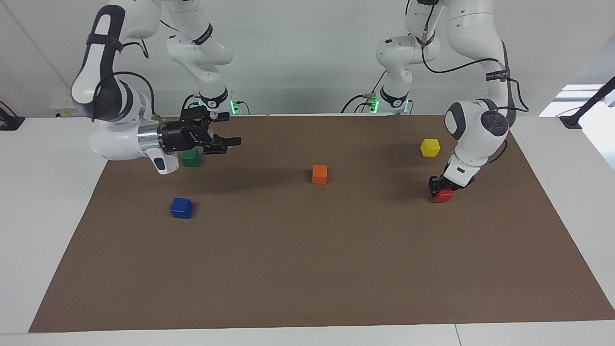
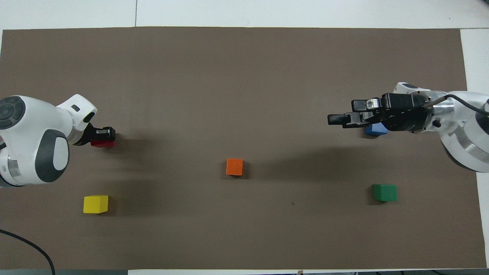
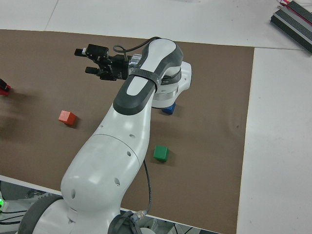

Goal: Transfer red block to right arm and stack on blue block
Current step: 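Reach the left gripper to the red cube while the right gripper rises, then lift the red cube with the left gripper toward the right gripper, then grasp the red cube with the right gripper from the left gripper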

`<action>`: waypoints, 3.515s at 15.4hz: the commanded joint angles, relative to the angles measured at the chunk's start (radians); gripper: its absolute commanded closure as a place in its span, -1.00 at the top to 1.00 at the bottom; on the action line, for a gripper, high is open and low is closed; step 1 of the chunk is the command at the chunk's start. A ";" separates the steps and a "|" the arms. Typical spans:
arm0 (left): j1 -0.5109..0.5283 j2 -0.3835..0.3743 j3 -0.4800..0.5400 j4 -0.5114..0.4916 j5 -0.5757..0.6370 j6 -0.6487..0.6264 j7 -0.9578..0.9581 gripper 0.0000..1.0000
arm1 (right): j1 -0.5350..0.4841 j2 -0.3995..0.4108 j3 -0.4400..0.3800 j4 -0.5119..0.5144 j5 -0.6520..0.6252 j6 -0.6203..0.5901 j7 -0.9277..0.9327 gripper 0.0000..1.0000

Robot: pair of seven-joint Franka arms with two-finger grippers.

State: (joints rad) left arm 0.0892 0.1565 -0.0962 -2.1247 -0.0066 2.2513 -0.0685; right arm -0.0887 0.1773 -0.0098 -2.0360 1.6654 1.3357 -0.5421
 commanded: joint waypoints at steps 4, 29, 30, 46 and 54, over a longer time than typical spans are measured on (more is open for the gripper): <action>-0.009 -0.011 -0.008 0.244 -0.107 -0.399 -0.353 -1.00 | 0.078 0.094 0.005 -0.032 0.142 -0.142 -0.070 1.00; -0.229 -0.302 -0.183 0.238 -0.897 -0.336 -1.751 -1.00 | 0.326 0.156 0.005 -0.095 0.456 -0.141 -0.338 1.00; -0.229 -0.314 -0.191 0.235 -0.897 -0.323 -1.752 -1.00 | 0.328 0.156 0.005 -0.095 0.456 -0.132 -0.341 1.00; -0.388 -0.353 -0.232 0.054 -0.895 0.160 -1.805 -1.00 | 0.342 0.159 0.004 -0.095 0.455 -0.104 -0.368 1.00; -0.424 -0.338 -0.234 0.052 -0.895 0.197 -1.801 -1.00 | 0.343 0.159 0.004 -0.095 0.451 -0.099 -0.378 1.00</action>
State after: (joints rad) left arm -0.3023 -0.1616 -0.3404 -2.0469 -0.8842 2.4059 -1.8663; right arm 0.2494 0.3367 -0.0066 -2.1234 2.1012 1.2202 -0.8912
